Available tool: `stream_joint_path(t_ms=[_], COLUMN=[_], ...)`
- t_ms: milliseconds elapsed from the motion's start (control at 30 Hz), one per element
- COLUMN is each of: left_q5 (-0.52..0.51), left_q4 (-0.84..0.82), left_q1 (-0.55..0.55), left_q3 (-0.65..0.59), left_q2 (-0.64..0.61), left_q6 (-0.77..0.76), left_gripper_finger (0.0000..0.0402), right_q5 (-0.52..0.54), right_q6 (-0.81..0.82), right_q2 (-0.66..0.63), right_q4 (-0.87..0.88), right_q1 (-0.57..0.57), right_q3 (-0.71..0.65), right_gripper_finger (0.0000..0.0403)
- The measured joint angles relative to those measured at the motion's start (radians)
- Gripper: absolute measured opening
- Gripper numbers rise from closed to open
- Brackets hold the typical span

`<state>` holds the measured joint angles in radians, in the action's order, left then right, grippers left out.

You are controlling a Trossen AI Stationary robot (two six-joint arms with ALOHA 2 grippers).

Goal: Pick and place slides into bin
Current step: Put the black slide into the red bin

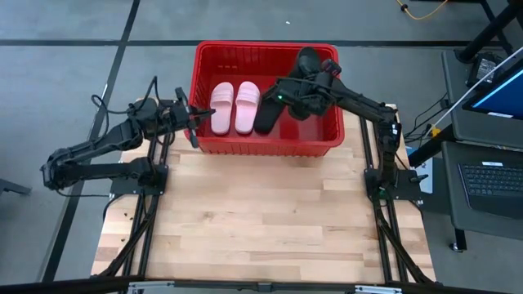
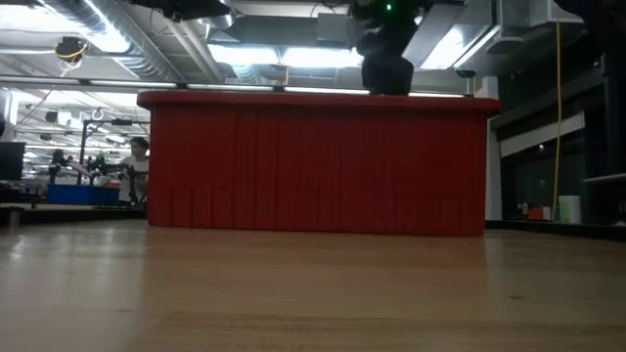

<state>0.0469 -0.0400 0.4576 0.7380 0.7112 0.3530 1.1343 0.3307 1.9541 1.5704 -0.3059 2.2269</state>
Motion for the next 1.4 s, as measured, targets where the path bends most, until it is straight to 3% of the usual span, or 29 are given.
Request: stream_joint_path(t_ms=[300, 567, 933, 1167, 1400], left_q5=[0.042, 0.041, 0.041, 0.041, 0.041], left_q4=[0.015, 0.019, 0.014, 0.014, 0.013], left_q1=[0.073, 0.111, 0.142, 0.161, 0.169], left_q3=[0.000, 0.000, 0.000, 0.000, 0.000], left_q2=[0.106, 0.131, 0.131, 0.131, 0.131], left_q6=[0.006, 0.016, 0.020, 0.020, 0.019], left_gripper_finger=[0.0002, 0.0002, 0.0001, 0.0001, 0.0002], right_q5=[-0.064, -0.144, -0.144, -0.191, -0.214], right_q6=[-0.032, -0.163, -0.367, -0.547, -0.546], right_q2=[0.000, 0.000, 0.000, 0.000, 0.000], right_q4=[-0.066, -0.293, -0.593, -0.774, -0.806], right_q1=[-0.061, -0.106, -0.175, -0.202, -0.246], right_q3=[-0.153, -0.330, -0.572, -0.647, -0.688], right_gripper_finger=[0.0013, 0.0013, 0.0013, 0.0013, 0.0013])
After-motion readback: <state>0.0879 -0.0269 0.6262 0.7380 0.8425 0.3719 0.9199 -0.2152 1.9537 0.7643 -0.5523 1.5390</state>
